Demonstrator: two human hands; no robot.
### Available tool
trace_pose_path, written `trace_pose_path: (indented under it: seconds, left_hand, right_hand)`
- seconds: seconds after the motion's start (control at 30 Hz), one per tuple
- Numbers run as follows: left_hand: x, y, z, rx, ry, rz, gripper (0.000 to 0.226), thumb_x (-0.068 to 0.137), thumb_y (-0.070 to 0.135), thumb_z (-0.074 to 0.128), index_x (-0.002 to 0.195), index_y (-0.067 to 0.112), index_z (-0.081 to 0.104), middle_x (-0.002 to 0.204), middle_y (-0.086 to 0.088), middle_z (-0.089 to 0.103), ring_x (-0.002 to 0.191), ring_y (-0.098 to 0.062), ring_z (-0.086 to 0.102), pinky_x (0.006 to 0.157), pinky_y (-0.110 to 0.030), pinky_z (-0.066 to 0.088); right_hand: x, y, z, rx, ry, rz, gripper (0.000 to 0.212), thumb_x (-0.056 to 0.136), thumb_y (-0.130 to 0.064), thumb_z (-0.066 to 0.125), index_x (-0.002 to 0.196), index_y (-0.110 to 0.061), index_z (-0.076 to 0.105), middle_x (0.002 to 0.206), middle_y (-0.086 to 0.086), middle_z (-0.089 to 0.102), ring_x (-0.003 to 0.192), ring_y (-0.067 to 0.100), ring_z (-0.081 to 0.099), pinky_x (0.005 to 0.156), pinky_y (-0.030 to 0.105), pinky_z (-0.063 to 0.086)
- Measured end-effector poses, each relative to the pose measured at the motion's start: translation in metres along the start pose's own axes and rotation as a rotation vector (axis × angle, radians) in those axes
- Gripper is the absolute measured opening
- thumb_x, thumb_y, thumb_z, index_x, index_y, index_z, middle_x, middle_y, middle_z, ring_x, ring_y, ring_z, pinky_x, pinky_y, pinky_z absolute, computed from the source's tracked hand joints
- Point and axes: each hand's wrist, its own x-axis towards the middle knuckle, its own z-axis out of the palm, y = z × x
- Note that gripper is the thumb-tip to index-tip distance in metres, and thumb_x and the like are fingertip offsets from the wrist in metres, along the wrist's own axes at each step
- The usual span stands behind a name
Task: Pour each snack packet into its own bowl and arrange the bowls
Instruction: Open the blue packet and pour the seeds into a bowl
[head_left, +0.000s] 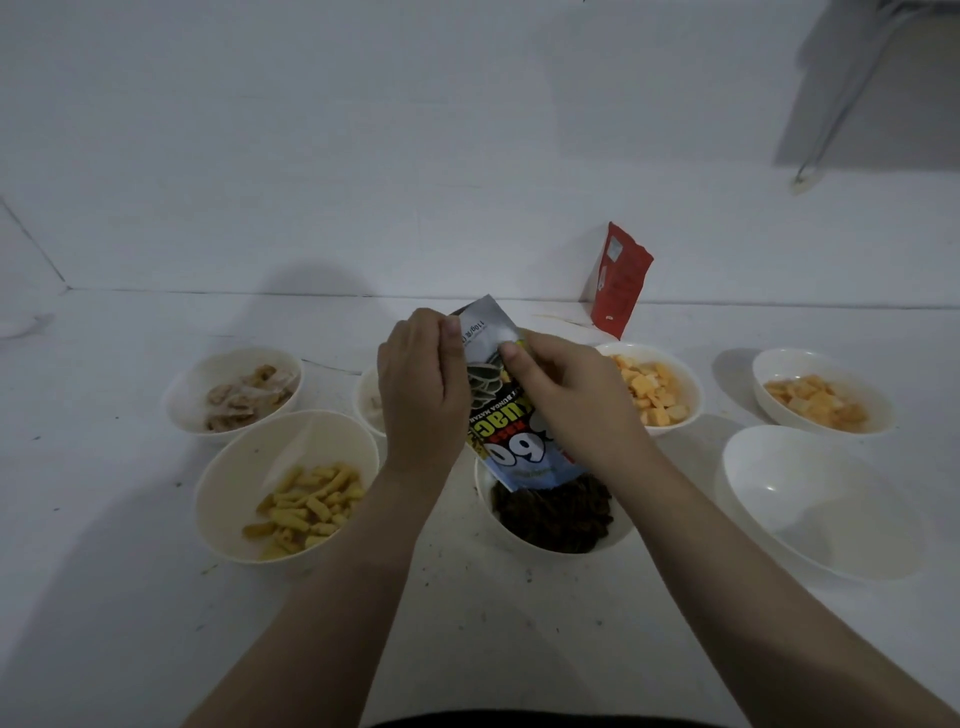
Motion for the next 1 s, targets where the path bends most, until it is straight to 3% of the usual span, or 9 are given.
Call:
trace_pose_path:
  seconds: [0.1,0.27,0.37,0.47,0.57,0.67,0.8,0.9,1.0]
  left_hand:
    - [-0.003,0.004,0.001,0.002,-0.011,0.009,0.029,0.101,0.024,0.034,0.080,0.009,0.047,0.072,0.003,0.043,0.067,-0.020,0.044,0.064,-0.038,0.039]
    - [-0.006,0.006,0.001,-0.034,-0.022,0.020,0.032,0.101,0.026,0.037,0.081,0.006,0.050,0.076,0.002,0.046,0.072,-0.016,0.043,0.067,-0.035,0.039]
    - [-0.015,0.004,0.006,-0.164,-0.094,-0.070,0.040,0.099,0.046,0.040,0.104,0.010,0.057,0.105,0.005,0.047,0.103,-0.005,0.044,0.089,-0.026,0.042]
    - [-0.023,0.006,0.012,-0.376,-0.207,-0.240,0.051,0.091,0.059,0.048,0.132,0.031,0.038,0.132,0.002,0.038,0.129,-0.016,0.041,0.103,-0.036,0.044]
    - [-0.026,0.017,0.016,-0.730,-0.283,-0.502,0.073,0.082,0.057,0.058,0.140,0.037,0.018,0.134,0.003,0.046,0.121,-0.012,0.055,0.088,-0.028,0.054]
    - [-0.026,0.020,0.022,-0.954,-0.331,-0.725,0.072,0.081,0.042,0.062,0.143,0.028,0.028,0.125,-0.006,0.063,0.113,-0.021,0.064,0.088,-0.039,0.056]
    - [-0.022,0.025,0.026,-0.964,-0.374,-0.706,0.046,0.083,0.035,0.063,0.121,0.008,0.059,0.110,-0.009,0.073,0.103,-0.024,0.070,0.082,-0.035,0.055]
    - [-0.018,0.028,0.028,-0.914,-0.384,-0.681,0.043,0.087,0.033,0.065,0.121,0.008,0.058,0.108,-0.007,0.073,0.098,-0.021,0.071,0.075,-0.030,0.057]
    - [-0.015,0.029,0.030,-0.846,-0.412,-0.639,0.050,0.084,0.044,0.069,0.124,0.016,0.056,0.113,-0.005,0.071,0.104,-0.021,0.069,0.084,-0.040,0.057]
  right_hand:
    - [0.002,-0.008,0.002,0.028,0.057,0.000,0.038,0.100,-0.040,0.051,0.062,-0.043,0.052,0.056,-0.030,0.057,0.060,-0.010,0.055,0.055,0.009,0.036]
    - [-0.004,-0.005,0.001,0.050,0.120,0.003,0.038,0.099,-0.040,0.053,0.062,-0.044,0.052,0.057,-0.028,0.058,0.061,-0.007,0.056,0.055,0.010,0.034]
    - [-0.013,0.005,-0.006,0.154,0.152,0.024,0.026,0.100,-0.039,0.053,0.082,-0.034,0.071,0.074,-0.019,0.071,0.076,-0.003,0.065,0.065,0.022,0.050]
    - [-0.020,0.018,-0.011,0.216,0.189,0.049,0.028,0.100,-0.038,0.053,0.094,-0.021,0.075,0.082,-0.006,0.074,0.082,0.008,0.069,0.072,0.037,0.056]
    - [-0.026,0.024,-0.013,0.306,0.201,0.073,0.028,0.101,-0.032,0.053,0.083,-0.020,0.071,0.074,-0.005,0.071,0.075,0.007,0.067,0.067,0.031,0.053]
    - [-0.032,0.027,-0.014,0.387,0.255,0.101,0.028,0.101,-0.027,0.052,0.086,-0.013,0.071,0.081,0.002,0.073,0.077,0.007,0.068,0.068,0.025,0.053]
    - [-0.035,0.029,-0.012,0.516,0.346,0.184,0.030,0.101,-0.030,0.050,0.100,-0.006,0.069,0.092,0.008,0.073,0.088,0.019,0.071,0.075,0.036,0.058]
    - [-0.037,0.027,-0.012,0.585,0.390,0.204,0.038,0.101,-0.034,0.051,0.138,-0.026,0.052,0.126,-0.005,0.066,0.116,0.009,0.063,0.093,0.034,0.055]
    - [-0.037,0.022,-0.019,0.614,0.315,0.221,0.044,0.101,-0.041,0.046,0.143,-0.033,0.045,0.135,-0.011,0.059,0.123,0.002,0.056,0.103,0.035,0.050]
